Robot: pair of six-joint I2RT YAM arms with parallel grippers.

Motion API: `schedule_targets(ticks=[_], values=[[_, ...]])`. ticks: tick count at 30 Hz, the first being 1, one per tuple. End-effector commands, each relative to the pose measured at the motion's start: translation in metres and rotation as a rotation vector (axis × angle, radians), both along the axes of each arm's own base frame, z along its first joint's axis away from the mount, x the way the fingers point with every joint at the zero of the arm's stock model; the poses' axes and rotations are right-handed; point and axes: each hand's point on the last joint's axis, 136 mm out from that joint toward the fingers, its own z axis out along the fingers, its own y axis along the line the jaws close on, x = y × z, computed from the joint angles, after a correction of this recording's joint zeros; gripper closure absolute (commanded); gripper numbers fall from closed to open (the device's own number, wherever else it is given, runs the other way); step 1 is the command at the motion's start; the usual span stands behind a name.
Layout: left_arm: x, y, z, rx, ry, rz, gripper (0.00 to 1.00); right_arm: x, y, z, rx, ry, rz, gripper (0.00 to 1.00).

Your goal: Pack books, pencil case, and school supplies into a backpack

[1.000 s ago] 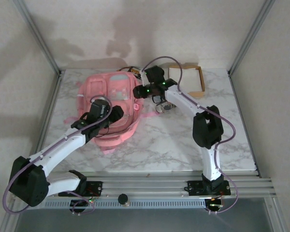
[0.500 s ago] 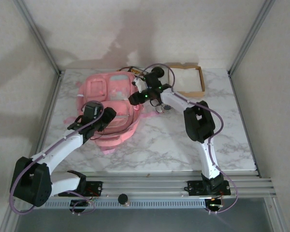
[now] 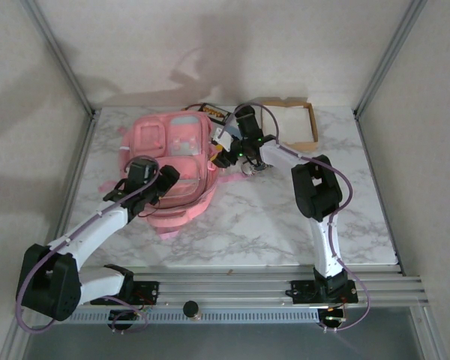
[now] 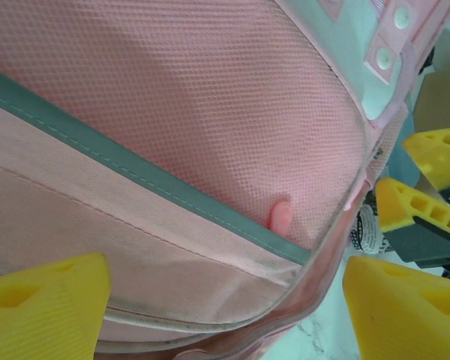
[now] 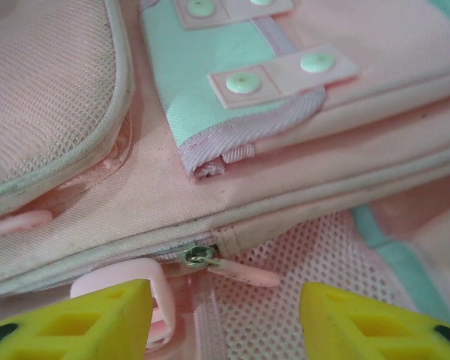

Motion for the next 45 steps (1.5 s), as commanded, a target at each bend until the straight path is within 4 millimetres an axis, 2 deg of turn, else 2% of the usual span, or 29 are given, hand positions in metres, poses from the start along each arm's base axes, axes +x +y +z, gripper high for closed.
schedule_targets(ticks=[1, 4, 8, 12, 17, 26, 32, 38, 41, 45], values=[[0.004, 0.012, 0.008, 0.042, -0.011, 0.024, 0.18, 0.008, -0.002, 0.020, -0.009, -0.201, 0.088, 0.47], [0.005, 0.018, 0.009, 0.052, -0.017, 0.039, 0.17, 0.014, -0.002, 0.016, -0.040, -0.254, 0.108, 0.49], [0.003, 0.025, 0.007, 0.065, -0.014, 0.053, 0.16, 0.012, 0.003, 0.016, -0.036, -0.285, 0.154, 0.49], [0.002, 0.032, 0.009, 0.065, -0.023, 0.068, 0.15, 0.012, 0.005, 0.002, -0.071, -0.277, 0.173, 0.49], [0.000, 0.036, 0.006, 0.062, -0.016, 0.079, 0.14, 0.008, 0.012, -0.006, -0.072, -0.274, 0.197, 0.47], [-0.001, 0.042, 0.005, 0.067, -0.012, 0.092, 0.13, 0.015, 0.025, -0.029, -0.102, -0.264, 0.199, 0.48], [-0.002, 0.043, 0.004, 0.061, -0.011, 0.091, 0.12, 0.013, 0.026, -0.038, -0.107, -0.252, 0.207, 0.54], [-0.003, 0.043, 0.003, 0.058, -0.008, 0.094, 0.11, 0.010, 0.019, -0.051, -0.149, -0.249, 0.209, 0.60], [-0.002, 0.043, 0.002, 0.055, -0.005, 0.091, 0.11, 0.009, 0.018, -0.047, -0.155, -0.255, 0.206, 0.71], [-0.001, 0.044, 0.004, 0.060, -0.009, 0.094, 0.11, 0.010, 0.018, -0.024, -0.135, -0.287, 0.195, 0.85]])
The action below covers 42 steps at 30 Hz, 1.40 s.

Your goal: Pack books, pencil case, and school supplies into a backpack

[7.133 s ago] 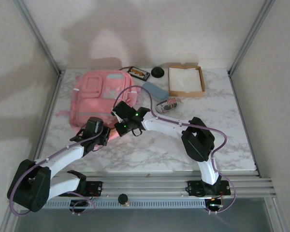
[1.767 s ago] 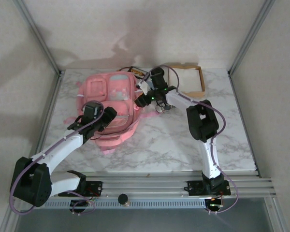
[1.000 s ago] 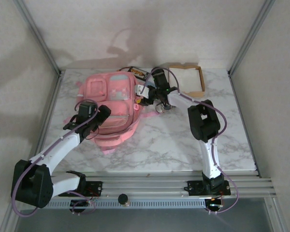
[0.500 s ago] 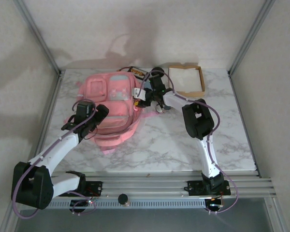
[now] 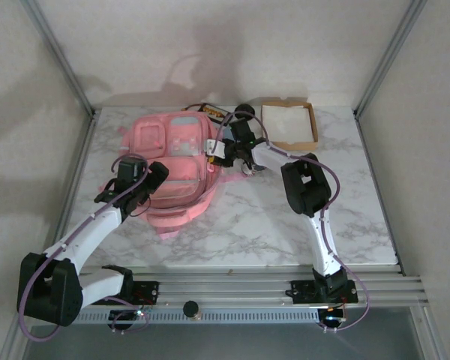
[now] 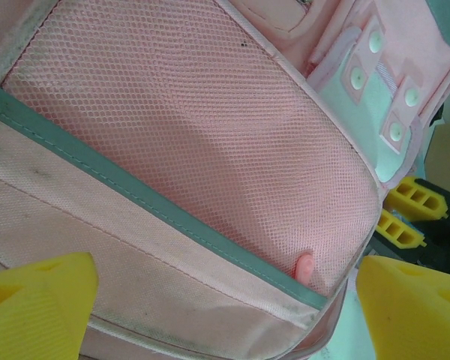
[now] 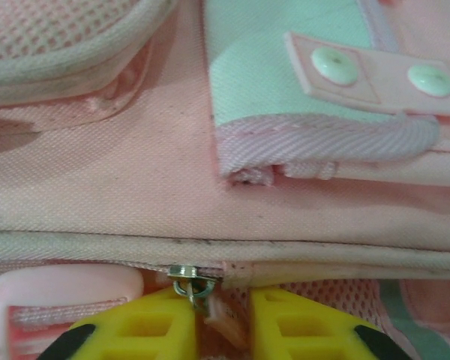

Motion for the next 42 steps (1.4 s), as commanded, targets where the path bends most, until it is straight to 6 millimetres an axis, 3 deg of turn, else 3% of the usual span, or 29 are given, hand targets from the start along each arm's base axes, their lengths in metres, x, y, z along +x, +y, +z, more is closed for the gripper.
schedule_targets(ticks=[1, 6, 10, 14, 18, 22, 28, 35, 42], values=[[-0.004, 0.005, -0.003, 0.014, 0.011, 0.004, 0.11, 0.001, 0.000, 0.022, 0.008, -0.040, -0.012, 0.88], [-0.004, -0.001, -0.008, -0.017, 0.014, -0.010, 0.13, -0.006, 0.003, 0.074, 0.087, -0.055, -0.042, 0.96], [-0.005, -0.002, -0.018, -0.026, 0.042, -0.010, 0.13, -0.009, 0.001, 0.100, 0.124, -0.001, -0.107, 0.97], [0.009, -0.019, 0.000, -0.087, -0.039, -0.048, 0.15, -0.017, -0.003, 0.098, 0.075, 0.077, -0.192, 0.99], [0.024, -0.036, 0.007, -0.092, -0.028, -0.108, 0.18, -0.044, -0.003, 0.088, 0.027, 0.116, -0.192, 1.00], [0.042, -0.057, 0.015, -0.041, -0.011, -0.190, 0.19, -0.071, 0.000, 0.096, 0.024, 0.102, -0.163, 1.00], [0.083, -0.094, 0.029, 0.054, -0.039, -0.367, 0.26, -0.083, -0.002, 0.108, 0.107, 0.082, -0.153, 1.00], [0.117, -0.112, -0.004, 0.298, 0.035, -0.610, 0.41, -0.090, 0.001, 0.107, 0.166, 0.130, -0.135, 1.00], [0.123, -0.169, -0.009, 0.360, 0.014, -0.854, 0.44, -0.095, 0.002, 0.103, 0.189, 0.139, -0.122, 1.00]])
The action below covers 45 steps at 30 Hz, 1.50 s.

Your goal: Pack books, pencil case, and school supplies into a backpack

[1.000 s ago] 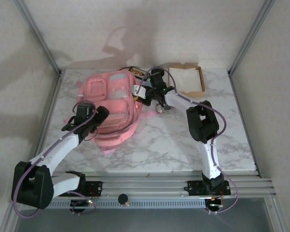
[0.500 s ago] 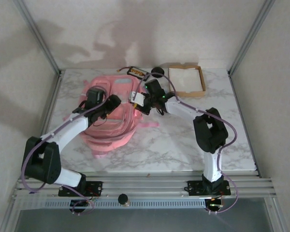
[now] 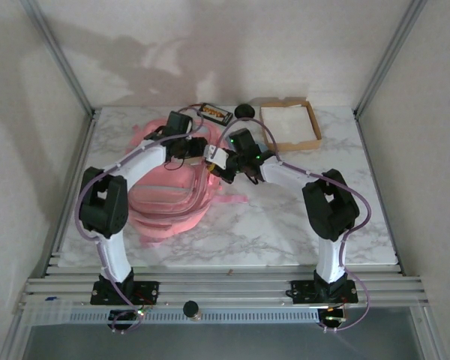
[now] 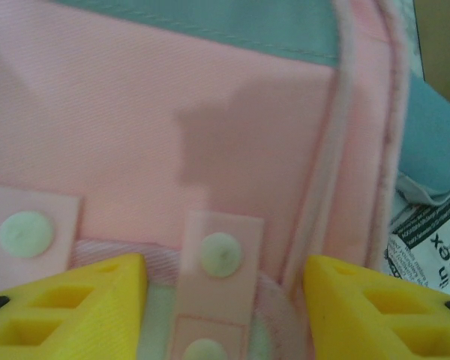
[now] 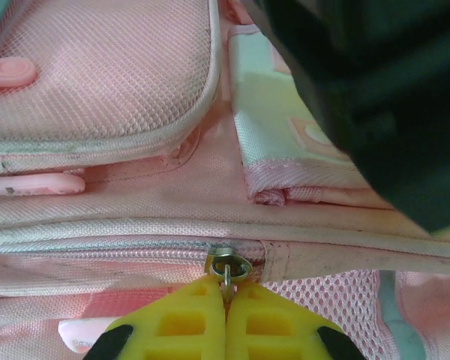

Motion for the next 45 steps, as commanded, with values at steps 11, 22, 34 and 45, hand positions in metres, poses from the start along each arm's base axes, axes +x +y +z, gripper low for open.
schedule_targets(ticks=[11, 22, 34, 45], values=[[-0.001, -0.036, -0.026, 0.249, 0.056, -0.190, 0.60, -0.004, 0.013, 0.048, 0.151, -0.093, 0.050, 1.00], [-0.018, -0.066, 0.037, 0.033, -0.055, -0.314, 0.47, 0.000, 0.004, 0.042, 0.147, -0.064, 0.015, 1.00], [-0.024, -0.066, 0.016, 0.131, -0.053, -0.425, 0.33, -0.004, 0.003, 0.050, 0.183, -0.077, 0.033, 1.00], [-0.002, -0.047, -0.037, 0.281, 0.053, -0.361, 0.56, 0.002, 0.002, 0.046, 0.177, -0.077, -0.003, 1.00]])
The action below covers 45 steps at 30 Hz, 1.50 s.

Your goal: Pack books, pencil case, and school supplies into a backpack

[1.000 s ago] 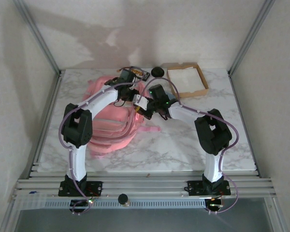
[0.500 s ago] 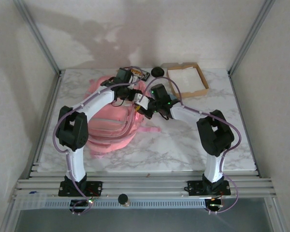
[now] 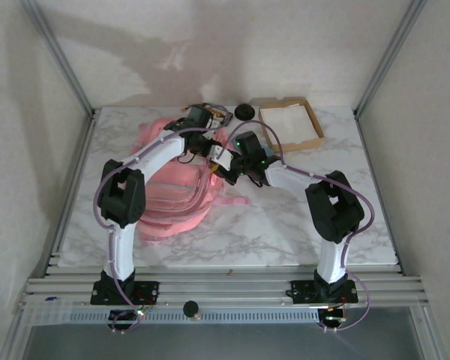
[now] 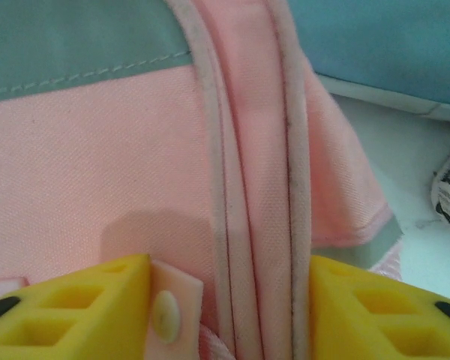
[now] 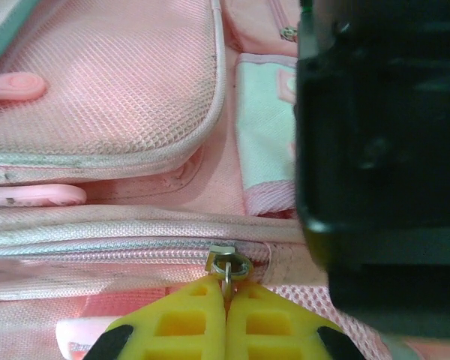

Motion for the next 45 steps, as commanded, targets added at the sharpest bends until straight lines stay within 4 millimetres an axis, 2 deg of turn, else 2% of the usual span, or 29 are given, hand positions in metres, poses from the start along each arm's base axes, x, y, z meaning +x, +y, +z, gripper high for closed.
schedule_targets(ticks=[1, 5, 7, 8, 13, 21, 28, 30, 34, 41, 45], values=[[-0.003, -0.008, -0.024, 0.038, 0.048, -0.014, 0.60, 0.004, 0.011, 0.043, 0.101, -0.088, 0.019, 1.00], [0.016, -0.005, -0.024, -0.003, 0.027, 0.068, 0.82, 0.003, 0.013, 0.030, 0.028, -0.079, 0.015, 1.00], [0.026, -0.002, -0.022, -0.037, 0.018, 0.121, 0.98, 0.000, 0.015, 0.026, -0.013, -0.097, 0.015, 1.00], [0.030, -0.001, -0.022, -0.050, 0.017, 0.140, 1.00, 0.000, 0.015, 0.023, -0.035, -0.109, 0.006, 1.00], [0.053, 0.013, -0.012, -0.082, -0.027, 0.273, 1.00, -0.007, 0.017, 0.015, -0.147, -0.167, -0.002, 1.00], [0.082, 0.056, -0.005, -0.096, -0.072, 0.496, 1.00, -0.022, 0.018, 0.014, -0.237, -0.209, 0.032, 1.00], [0.098, 0.099, 0.006, -0.120, -0.093, 0.685, 1.00, -0.028, 0.020, 0.003, -0.314, -0.188, 0.066, 1.00], [0.101, 0.117, 0.009, -0.138, -0.096, 0.752, 1.00, -0.033, 0.020, -0.001, -0.349, -0.192, 0.083, 1.00], [0.108, 0.144, 0.020, -0.181, -0.114, 0.835, 1.00, -0.037, 0.020, 0.000, -0.350, -0.183, 0.082, 1.00], [0.112, 0.198, 0.033, -0.224, -0.140, 0.996, 1.00, -0.060, 0.029, -0.002, -0.326, -0.146, 0.113, 1.00], [0.110, 0.226, 0.024, -0.242, -0.123, 1.114, 1.00, -0.095, 0.051, 0.005, -0.252, -0.085, 0.190, 1.00]])
